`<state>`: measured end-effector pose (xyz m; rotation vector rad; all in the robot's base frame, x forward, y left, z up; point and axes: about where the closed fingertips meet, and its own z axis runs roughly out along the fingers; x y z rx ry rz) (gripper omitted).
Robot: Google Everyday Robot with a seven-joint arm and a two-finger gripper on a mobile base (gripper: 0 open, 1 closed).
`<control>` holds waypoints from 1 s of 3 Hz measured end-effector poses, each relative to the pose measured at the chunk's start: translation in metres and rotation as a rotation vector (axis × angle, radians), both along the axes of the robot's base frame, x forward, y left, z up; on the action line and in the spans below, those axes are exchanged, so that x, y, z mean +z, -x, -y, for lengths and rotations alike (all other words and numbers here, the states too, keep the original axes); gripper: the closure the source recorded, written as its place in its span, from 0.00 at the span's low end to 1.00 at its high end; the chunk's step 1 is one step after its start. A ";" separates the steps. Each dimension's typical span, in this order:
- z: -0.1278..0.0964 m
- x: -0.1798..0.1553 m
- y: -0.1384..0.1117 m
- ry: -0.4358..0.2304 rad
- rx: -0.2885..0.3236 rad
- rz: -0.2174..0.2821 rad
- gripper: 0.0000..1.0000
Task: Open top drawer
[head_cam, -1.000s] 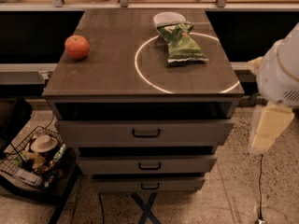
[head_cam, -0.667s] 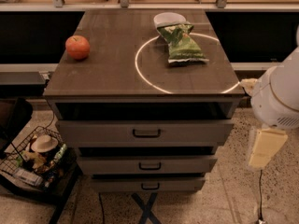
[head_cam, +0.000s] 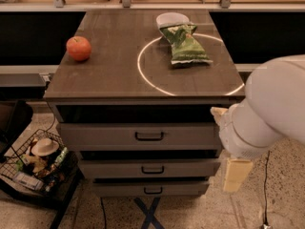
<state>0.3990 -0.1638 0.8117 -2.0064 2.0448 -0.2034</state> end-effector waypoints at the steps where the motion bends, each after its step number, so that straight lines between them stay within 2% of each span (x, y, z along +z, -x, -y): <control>1: -0.027 -0.040 0.001 -0.008 0.058 -0.049 0.00; 3: -0.033 -0.044 -0.001 0.005 0.060 -0.053 0.00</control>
Offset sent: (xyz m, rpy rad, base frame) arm -0.0008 0.0239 -0.0351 0.0077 0.0423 0.0508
